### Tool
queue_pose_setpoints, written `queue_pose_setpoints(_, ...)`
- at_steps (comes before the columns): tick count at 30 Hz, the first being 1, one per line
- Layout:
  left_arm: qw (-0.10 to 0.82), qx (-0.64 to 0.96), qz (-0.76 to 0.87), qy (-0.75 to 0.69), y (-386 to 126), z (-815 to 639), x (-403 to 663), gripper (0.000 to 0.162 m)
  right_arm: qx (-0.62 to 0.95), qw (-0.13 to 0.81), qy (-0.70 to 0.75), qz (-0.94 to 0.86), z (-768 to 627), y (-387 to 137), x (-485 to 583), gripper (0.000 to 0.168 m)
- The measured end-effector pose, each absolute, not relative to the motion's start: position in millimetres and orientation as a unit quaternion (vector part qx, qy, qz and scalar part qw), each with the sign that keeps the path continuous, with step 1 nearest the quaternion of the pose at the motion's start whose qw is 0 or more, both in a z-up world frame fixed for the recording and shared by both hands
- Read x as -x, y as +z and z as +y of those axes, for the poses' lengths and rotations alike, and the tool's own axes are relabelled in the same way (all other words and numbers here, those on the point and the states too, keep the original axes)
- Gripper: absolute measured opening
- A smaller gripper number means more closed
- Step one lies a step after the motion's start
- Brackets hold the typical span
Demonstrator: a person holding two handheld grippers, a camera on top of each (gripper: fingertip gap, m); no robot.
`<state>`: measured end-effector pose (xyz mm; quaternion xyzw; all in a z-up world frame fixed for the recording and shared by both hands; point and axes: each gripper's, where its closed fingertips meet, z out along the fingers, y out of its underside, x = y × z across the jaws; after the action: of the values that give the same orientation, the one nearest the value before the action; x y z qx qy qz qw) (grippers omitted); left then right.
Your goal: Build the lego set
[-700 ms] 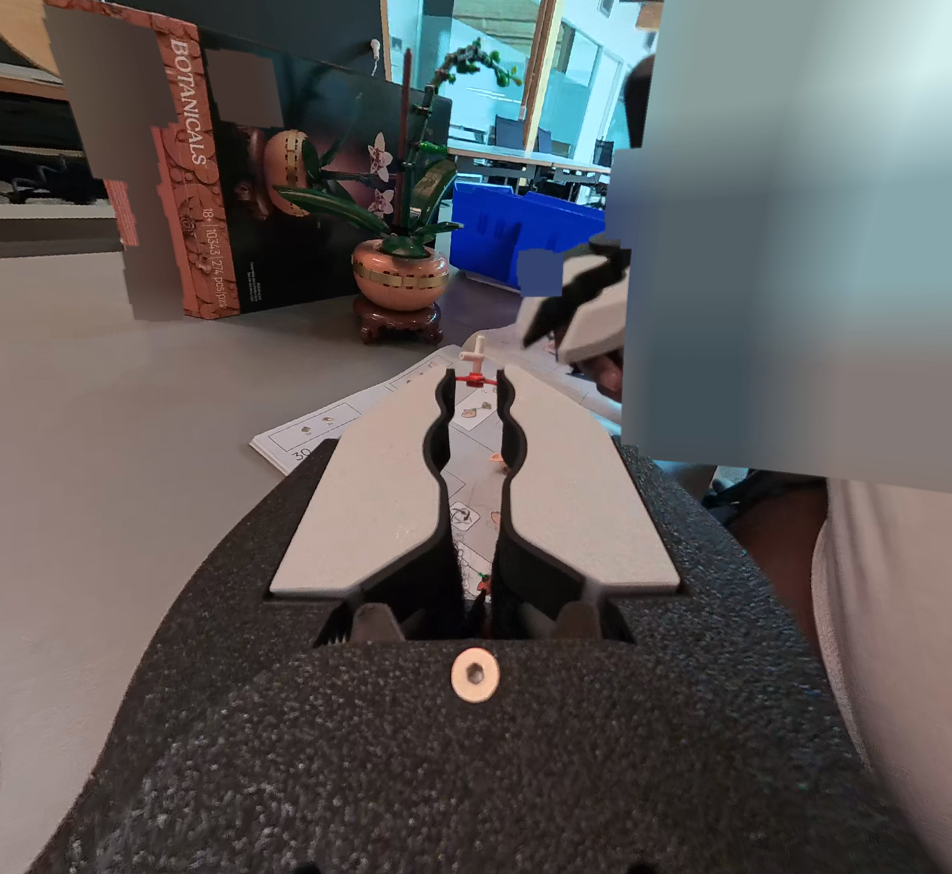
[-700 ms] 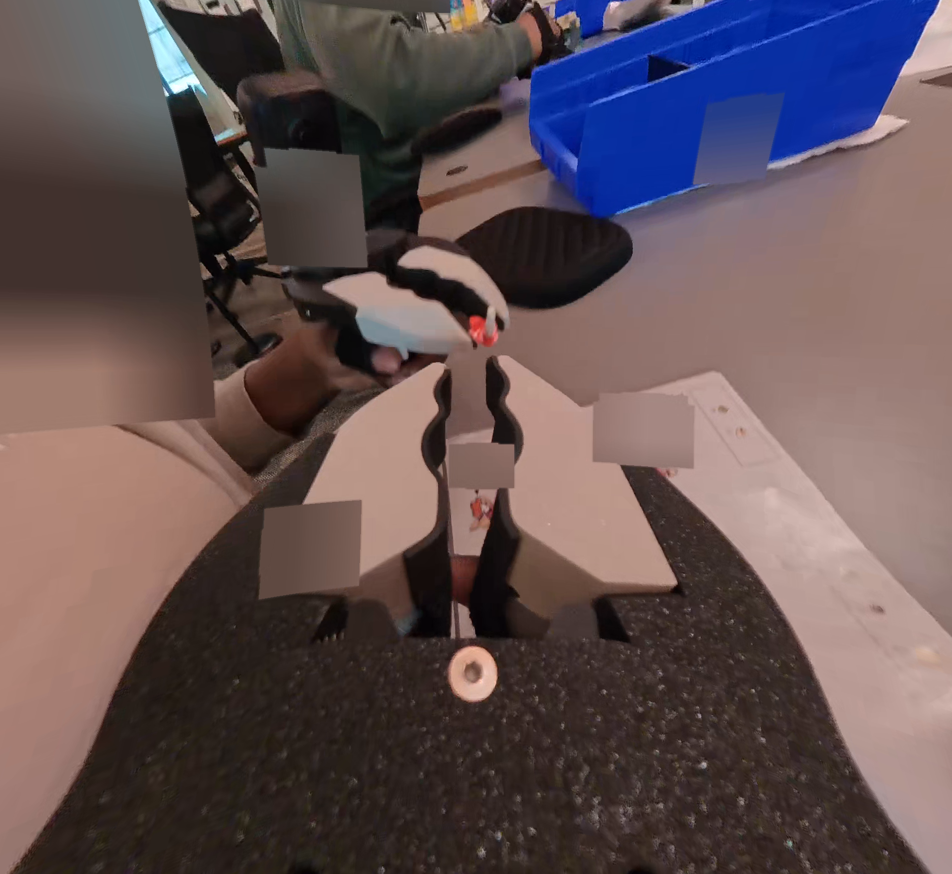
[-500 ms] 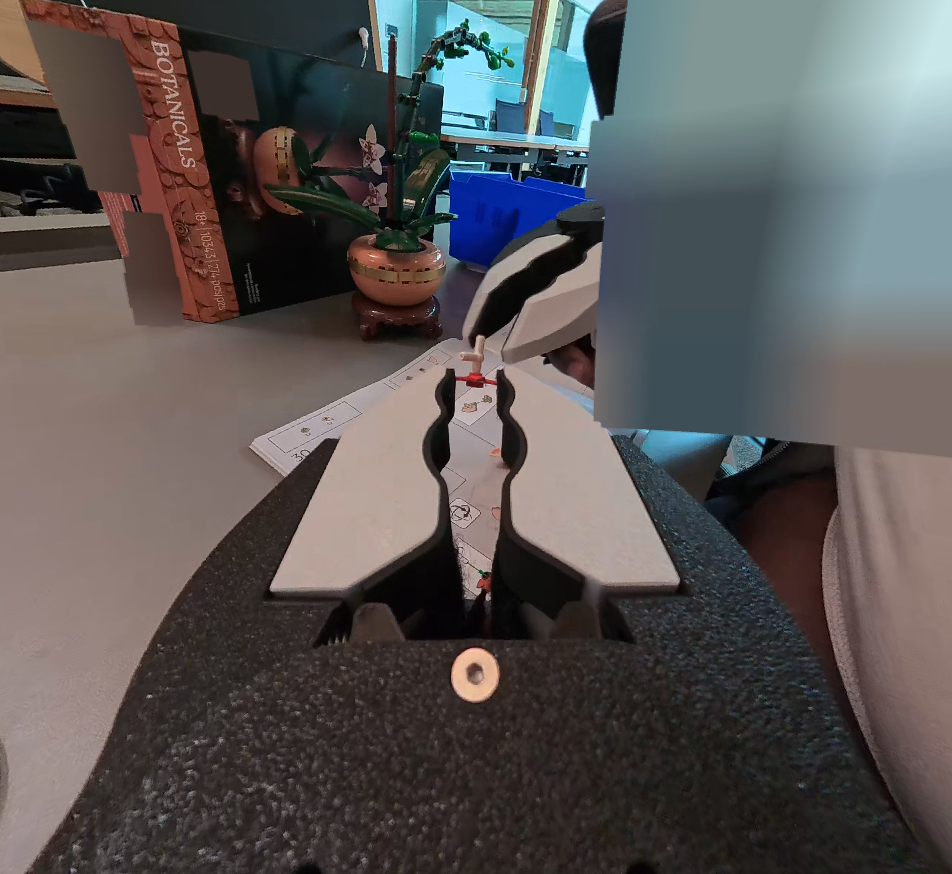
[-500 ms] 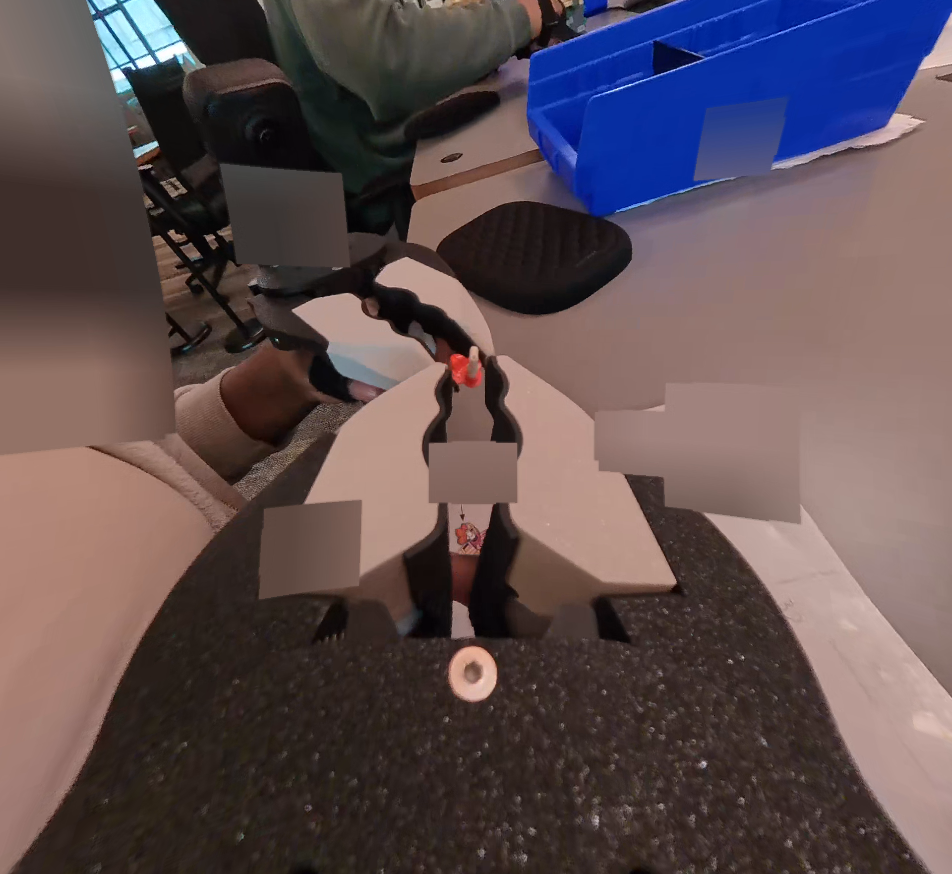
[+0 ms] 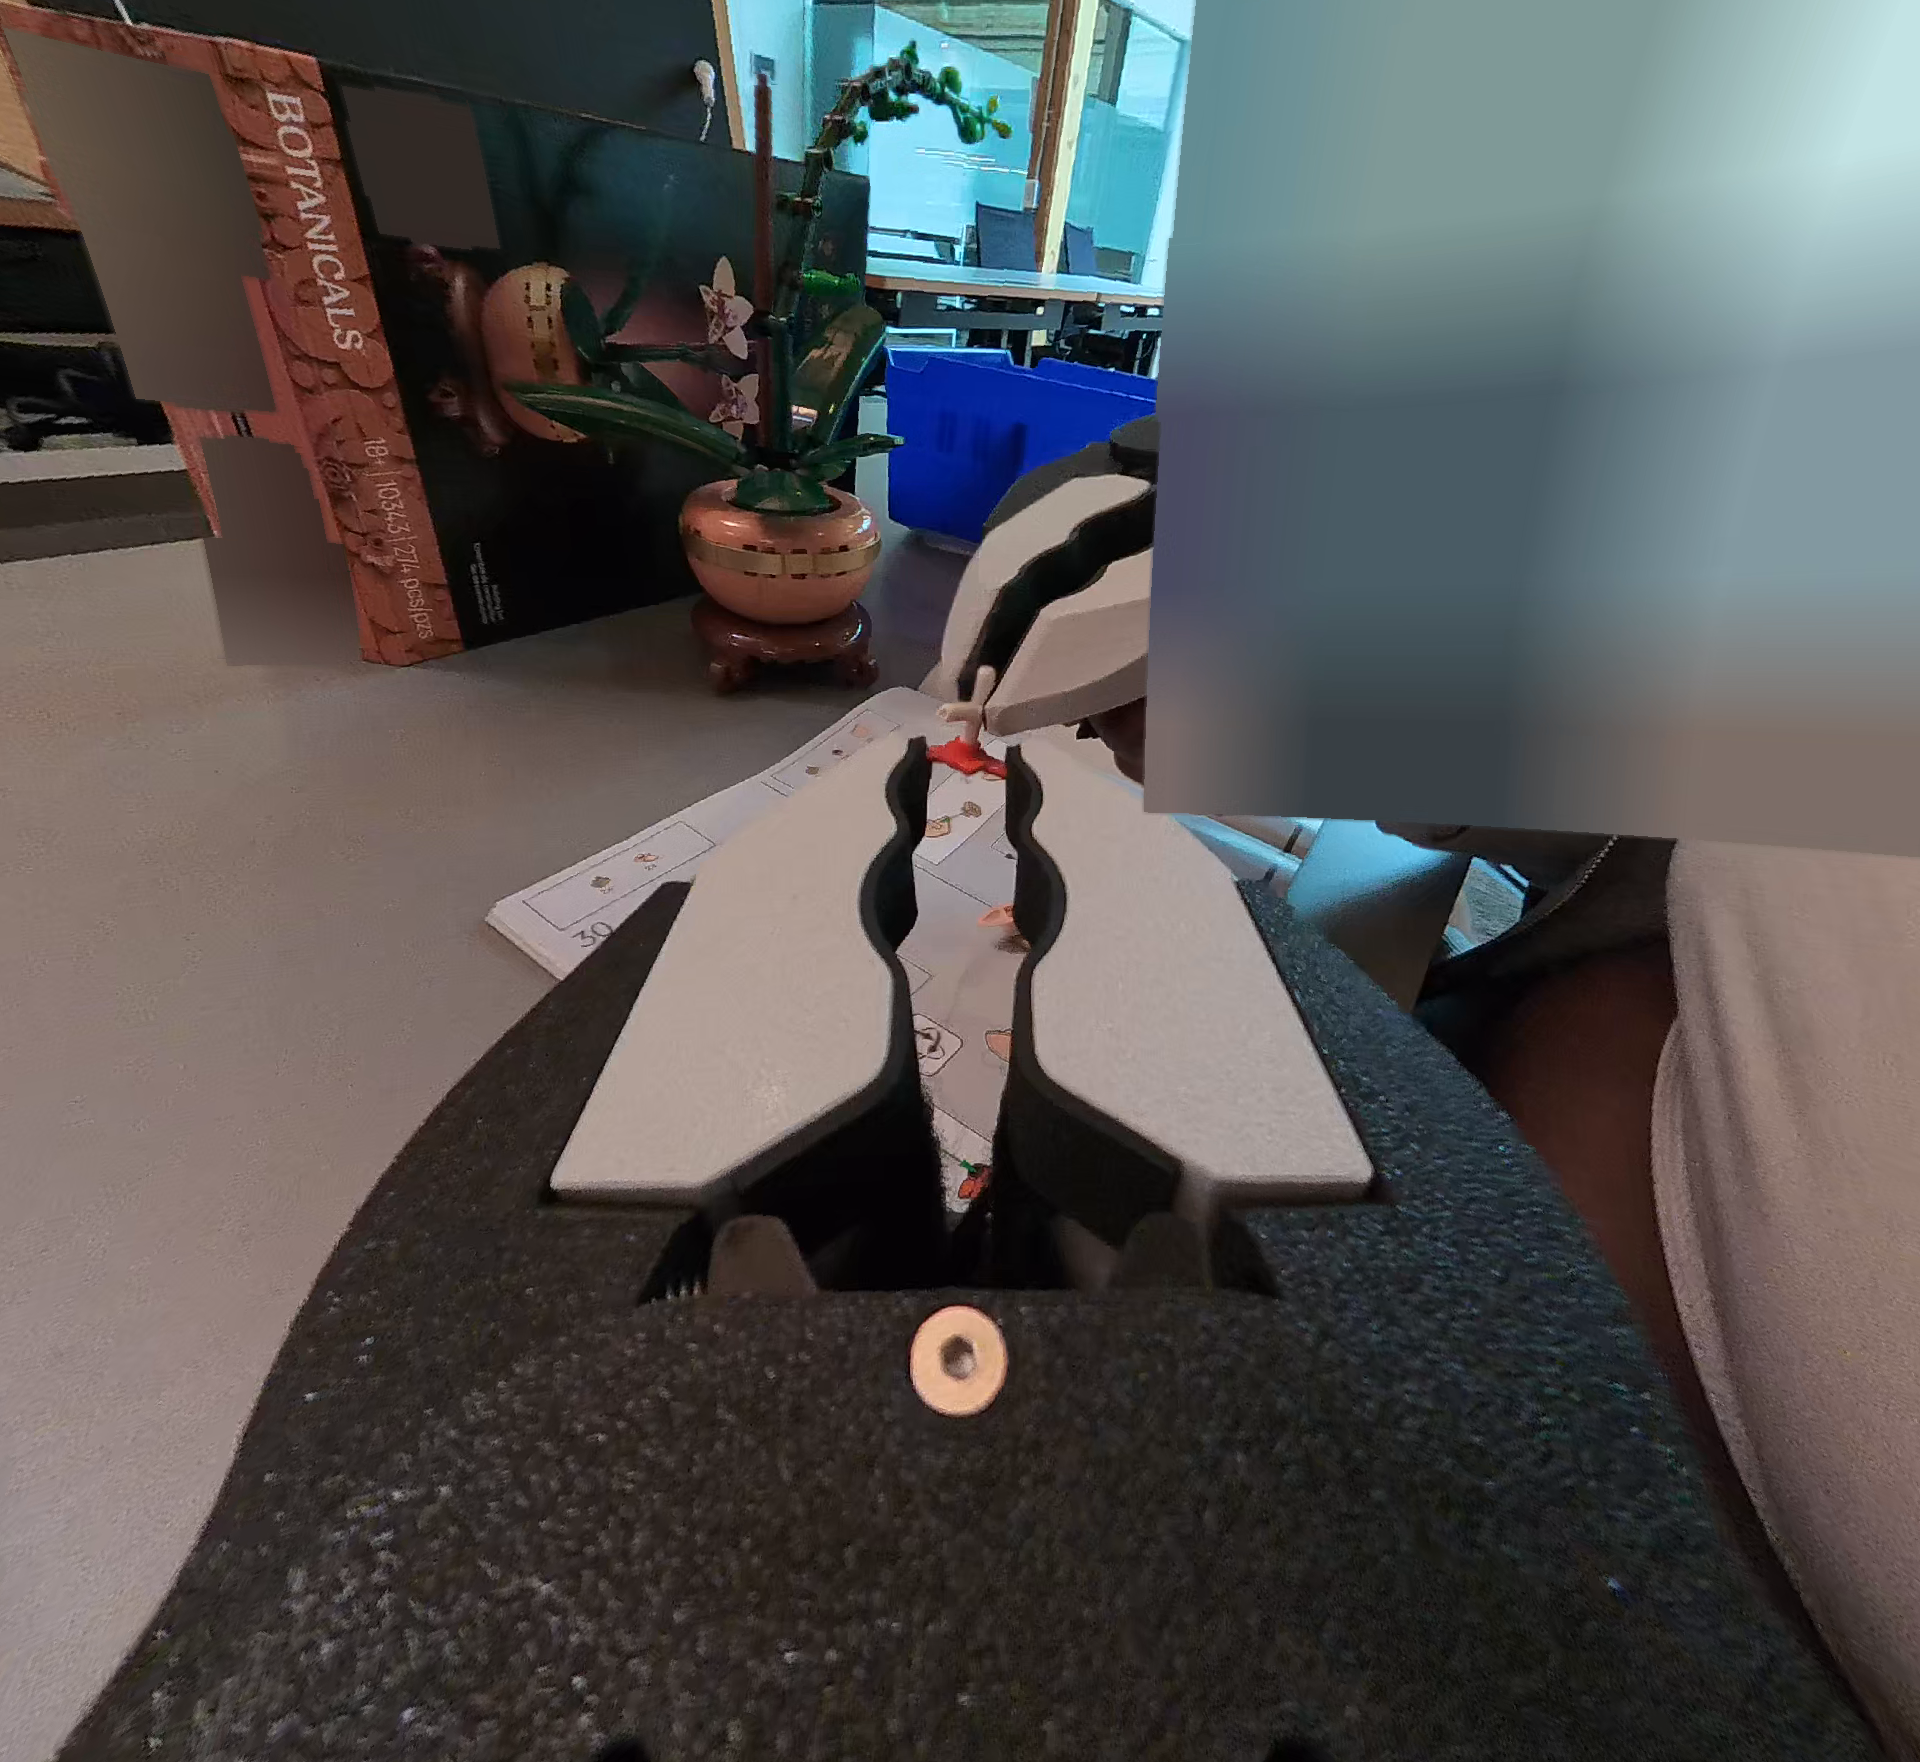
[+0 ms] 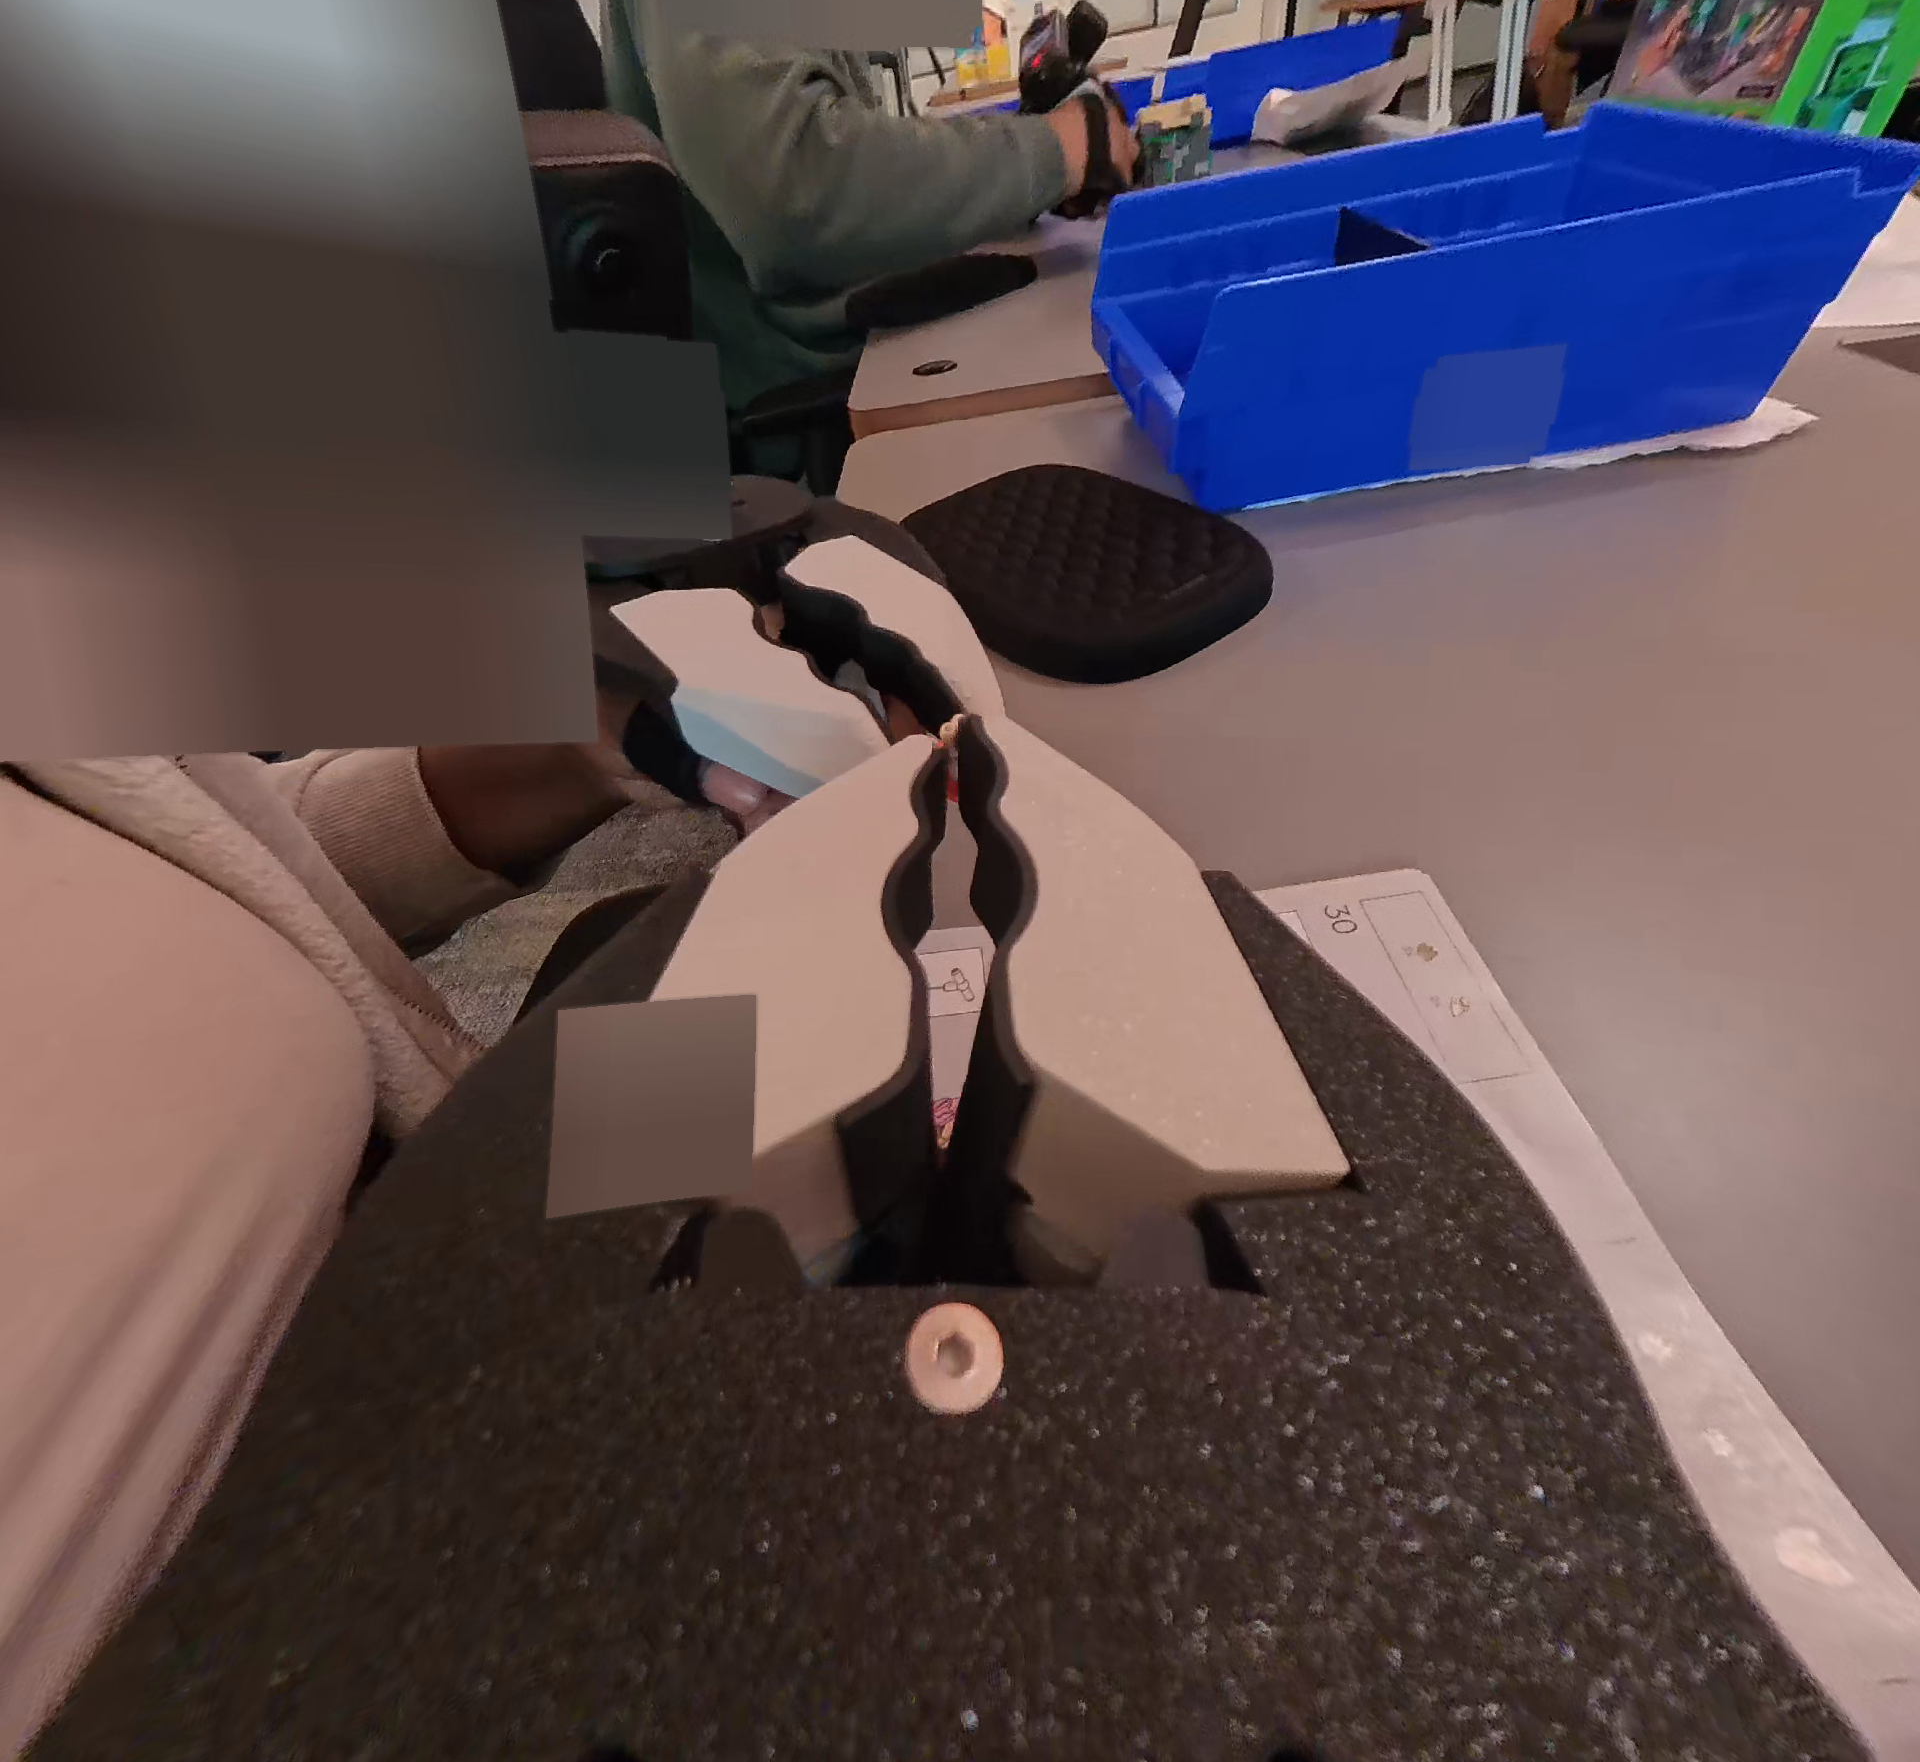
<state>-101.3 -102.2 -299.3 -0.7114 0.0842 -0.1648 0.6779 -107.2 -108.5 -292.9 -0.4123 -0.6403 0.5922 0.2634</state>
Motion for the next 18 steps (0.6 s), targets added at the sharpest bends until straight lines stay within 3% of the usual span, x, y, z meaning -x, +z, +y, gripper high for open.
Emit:
queue_pose_setpoints(9, 0.678, 0.706, 0.036, -0.203, -297.3, -97.2, 104.0, 0.012, 0.432, 0.282, 0.625, -0.586, -104.3, -288.6, 107.9, 0.001)
queue_pose_setpoints(12, 0.633, 0.710, 0.010, -0.310, -304.2, -103.4, 104.9, 0.000, 0.360, 0.382, 0.630, -0.573, -90.3, -252.9, 94.5, 0.000)
queue_pose_setpoints(14, 0.627, 0.700, 0.032, -0.340, -300.5, -110.2, 101.6, 0.000, 0.368, 0.362, 0.611, -0.600, -80.3, -249.2, 90.1, 0.000)
queue_pose_setpoints(18, 0.638, 0.717, 0.085, -0.268, -300.4, -102.4, 93.1, 0.001, 0.384, 0.312, 0.607, -0.622, -78.8, -263.1, 89.5, 0.004)
